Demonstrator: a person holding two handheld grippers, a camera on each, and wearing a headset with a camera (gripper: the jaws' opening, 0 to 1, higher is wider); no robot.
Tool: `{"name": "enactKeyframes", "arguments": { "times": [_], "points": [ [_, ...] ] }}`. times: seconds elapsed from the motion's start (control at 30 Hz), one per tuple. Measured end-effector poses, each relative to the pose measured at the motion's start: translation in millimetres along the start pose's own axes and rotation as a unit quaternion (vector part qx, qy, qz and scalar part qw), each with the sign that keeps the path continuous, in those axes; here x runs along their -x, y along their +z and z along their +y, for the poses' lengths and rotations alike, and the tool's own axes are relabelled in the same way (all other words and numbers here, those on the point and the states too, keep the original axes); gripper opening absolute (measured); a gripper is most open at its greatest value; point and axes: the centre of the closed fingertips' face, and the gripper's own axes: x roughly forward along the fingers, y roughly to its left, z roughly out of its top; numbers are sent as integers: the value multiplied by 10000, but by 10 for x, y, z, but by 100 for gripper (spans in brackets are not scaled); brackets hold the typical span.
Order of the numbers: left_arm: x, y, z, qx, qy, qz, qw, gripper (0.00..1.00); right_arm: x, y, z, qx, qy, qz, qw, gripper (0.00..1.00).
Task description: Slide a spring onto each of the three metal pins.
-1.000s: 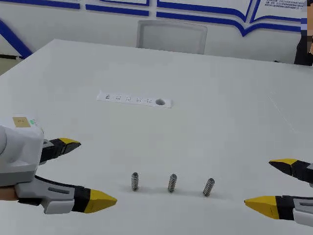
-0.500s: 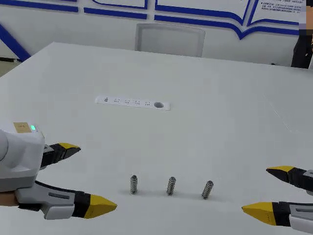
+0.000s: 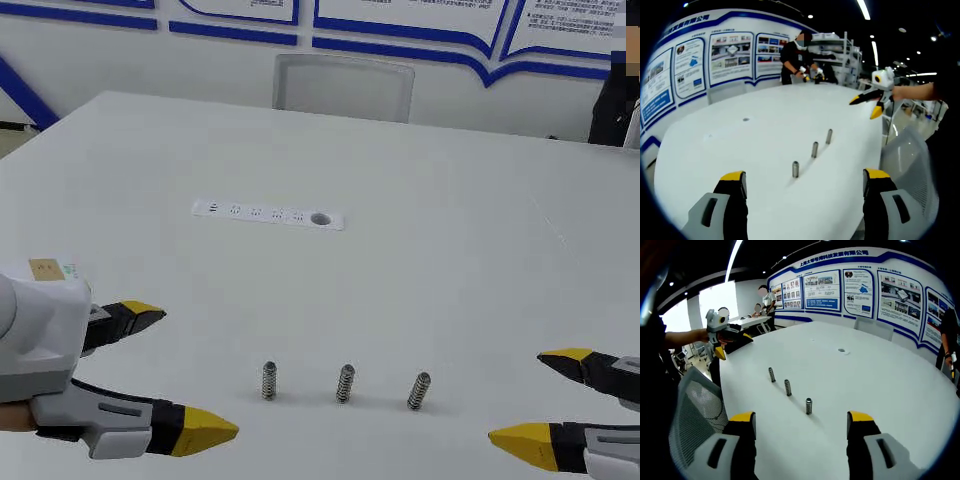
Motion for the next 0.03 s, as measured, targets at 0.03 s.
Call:
{"name": "enactKeyframes", "arguments": {
  "times": [0.03],
  "points": [
    [-1,-4,-5,-11,-2,10,10000,98,1,-5,-12,-21,-5,-18,10000,75]
  ]
}}
